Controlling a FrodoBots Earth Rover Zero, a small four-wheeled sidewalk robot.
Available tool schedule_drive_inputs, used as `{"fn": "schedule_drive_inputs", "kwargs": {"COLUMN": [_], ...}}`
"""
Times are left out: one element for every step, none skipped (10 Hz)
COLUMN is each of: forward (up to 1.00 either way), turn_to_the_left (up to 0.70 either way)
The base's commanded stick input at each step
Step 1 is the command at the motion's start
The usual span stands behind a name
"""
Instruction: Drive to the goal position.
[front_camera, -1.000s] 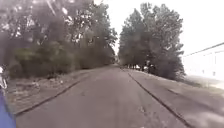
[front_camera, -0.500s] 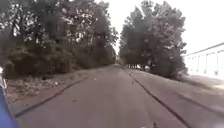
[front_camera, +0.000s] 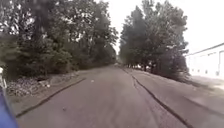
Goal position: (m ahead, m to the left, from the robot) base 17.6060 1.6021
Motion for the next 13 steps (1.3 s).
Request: {"fn": "schedule_drive_inputs", "kwargs": {"forward": [0.7,0.7,0.7,0.7,0.7,0.7,0.7,0.7,0.7,0.7,0.7,0.7,0.7], "turn_to_the_left": [-0.01,-0.01,-0.01,-0.01,-0.01,-0.01,-0.01,-0.01,-0.01,-0.01,-0.01,-0.01,-0.01]}}
